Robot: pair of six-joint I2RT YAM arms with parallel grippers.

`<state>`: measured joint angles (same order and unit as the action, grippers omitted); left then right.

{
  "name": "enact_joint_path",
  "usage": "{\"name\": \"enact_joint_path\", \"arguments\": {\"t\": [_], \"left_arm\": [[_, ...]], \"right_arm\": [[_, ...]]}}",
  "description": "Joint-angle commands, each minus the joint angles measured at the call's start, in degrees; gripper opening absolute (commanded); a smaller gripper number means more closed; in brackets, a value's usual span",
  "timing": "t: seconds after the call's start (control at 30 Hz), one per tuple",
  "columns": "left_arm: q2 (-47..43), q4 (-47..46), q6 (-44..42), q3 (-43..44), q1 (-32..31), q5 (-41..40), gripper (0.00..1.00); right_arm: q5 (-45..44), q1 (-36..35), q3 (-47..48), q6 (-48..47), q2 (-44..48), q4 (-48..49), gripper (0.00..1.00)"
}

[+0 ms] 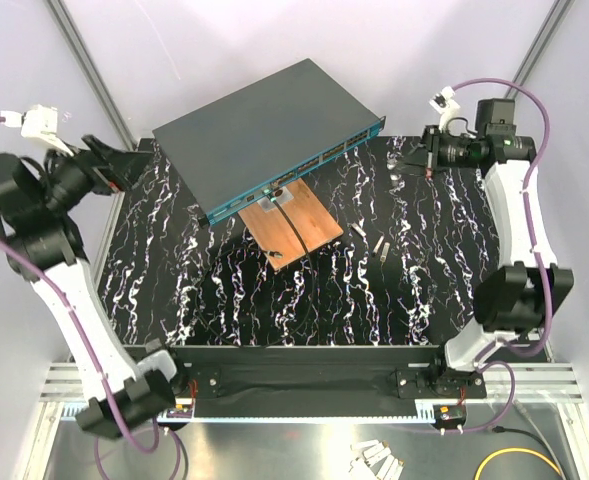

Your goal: Insert the plug into the switch port

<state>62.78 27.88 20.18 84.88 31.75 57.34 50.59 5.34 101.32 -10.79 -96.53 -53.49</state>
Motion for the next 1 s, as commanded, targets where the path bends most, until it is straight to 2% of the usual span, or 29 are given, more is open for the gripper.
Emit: {"name": "enact_joint_path", "arguments": {"t": [0.0,0.03,0.07,0.1,0.13,0.17,0.2,0.23,0.3,0.33,0.37,0.6,0.7,0.73,0.8,0.83,0.87,0.93,0.97], "left_arm": [[-6.1,-18.6,12.4,-4.2,-3.1,6.7,0.99],[-6.9,-20.7,13.1,-4.8,-5.2,6.8,0.99],[-7.4,-21.1,13.7,-5.2,-6.2,6.7,0.99],[-8.6,-21.2,13.8,-6.3,-7.5,6.6,0.99],[-9.4,-22.2,14.1,-7.2,-9.9,6.5,0.99],[-10.1,-22.6,14.3,-8.1,-11.3,6.3,0.99],[-11.1,-23.0,14.4,-10.3,-12.4,5.3,0.99],[-12.8,-24.8,14.7,-11.7,-14.8,4.7,0.99],[-14.4,-26.1,15.8,-15.7,-17.7,2.5,0.99],[-15.6,-26.9,15.9,-16.8,-20.6,1.7,0.99],[-16.0,-27.1,15.5,-17.8,-22.2,1.1,0.99],[-14.9,-24.8,9.3,-19.7,-38.8,-7.6,0.97],[-12.2,-23.9,8.6,-18.5,-45.6,-10.1,0.95],[-11.2,-24.8,9.0,-18.1,-48.8,-10.1,0.95],[-8.1,-25.2,10.0,-16.5,-52.1,-10.3,0.94],[-7.2,-26.6,10.4,-16.1,-55.2,-10.3,0.94],[-6.3,-27.7,11.8,-15.9,-56.7,-10.1,0.93],[-3.7,-30.7,12.2,-14.6,-61.1,-11.0,0.92],[-2.6,-31.1,12.3,-14.0,-62.3,-11.8,0.91]], "right_arm": [[30.5,-1.7,-0.1,10.4,2.7,6.3,0.00],[33.5,-2.2,-3.5,17.7,3.3,20.1,0.00],[35.3,-2.8,-5.8,34.0,4.0,29.6,0.00],[36.4,-3.3,-8.3,42.4,5.6,39.9,0.00],[36.2,-3.8,-13.6,50.8,6.6,61.5,0.00],[35.8,-5.0,-16.2,67.4,7.4,72.5,0.00],[34.5,-5.0,-18.3,75.4,7.8,82.8,0.00],[33.9,-7.2,-20.1,88.2,7.7,98.2,0.00],[31.8,-9.6,-20.2,99.8,5.8,110.5,0.00],[30.5,-10.0,-20.1,105.5,5.4,122.2,0.00],[29.2,-10.3,-20.3,110.9,5.3,124.7,0.00],[22.3,-13.5,-23.4,112.7,9.9,129.3,0.00],[22.3,-15.4,-22.8,104.9,12.1,123.8,0.00],[21.8,-16.5,-22.7,102.4,12.9,118.7,0.00],[19.0,-17.7,-22.7,91.3,16.0,110.8,0.00],[17.5,-19.2,-22.7,81.0,17.3,101.3,0.00],[16.0,-20.2,-22.6,75.8,18.6,96.3,0.00],[13.3,-22.1,-21.9,67.9,20.7,88.5,0.00],[12.8,-23.0,-22.0,68.9,20.8,88.9,0.00]]}}
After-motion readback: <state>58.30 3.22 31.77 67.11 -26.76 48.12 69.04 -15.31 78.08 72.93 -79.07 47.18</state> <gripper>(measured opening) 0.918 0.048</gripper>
